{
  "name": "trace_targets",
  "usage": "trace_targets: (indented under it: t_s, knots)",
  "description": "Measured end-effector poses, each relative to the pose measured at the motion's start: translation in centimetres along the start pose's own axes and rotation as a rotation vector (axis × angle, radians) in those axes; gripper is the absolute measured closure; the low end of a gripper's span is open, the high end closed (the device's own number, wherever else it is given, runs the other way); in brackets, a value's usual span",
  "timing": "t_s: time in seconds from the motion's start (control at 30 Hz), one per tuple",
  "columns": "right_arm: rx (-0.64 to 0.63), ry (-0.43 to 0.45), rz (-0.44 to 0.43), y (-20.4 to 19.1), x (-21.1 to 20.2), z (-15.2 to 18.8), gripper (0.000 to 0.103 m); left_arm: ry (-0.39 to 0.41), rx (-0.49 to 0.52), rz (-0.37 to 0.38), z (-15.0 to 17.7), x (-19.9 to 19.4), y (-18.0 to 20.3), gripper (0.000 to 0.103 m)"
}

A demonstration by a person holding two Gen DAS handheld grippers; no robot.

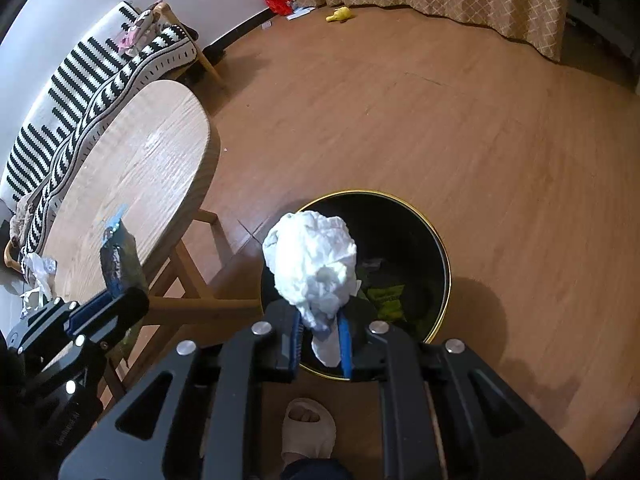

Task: Collect trash
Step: 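Carry wrapper and tissue to the bin and open both tools over it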

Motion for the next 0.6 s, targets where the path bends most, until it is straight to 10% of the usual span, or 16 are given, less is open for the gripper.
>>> trace_targets:
  t_s: [0.1, 0.23, 0.6]
  knots:
    - [0.007, 0.003, -0.008, 0.0, -0.1, 0.1, 0.083, -0.001, 0.0, 0.0, 0.0, 0.0, 0.0, 0.091]
    - [0.021, 0.019, -0.004, 0.2, -0.4, 0.0, 0.041, -0.001, 0.001, -0.001, 0.0, 0.0, 0.0, 0.091]
    - [0.082, 0.079, 0.002, 1.5, -1.6, -0.7, 0.029, -0.016, -0.002, 0.023, -0.7, 1.1, 1.2, 0.09]
Point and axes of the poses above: each gripper's, at about its wrist camera, not at the fingertips, and x roughly the way its jaws point, y to its right, z to its underside, the point moved 9 cm from there along x, roughly the way its jaws point, and after that the axes turned 5 degrees about -z, right-handed, at the moved point
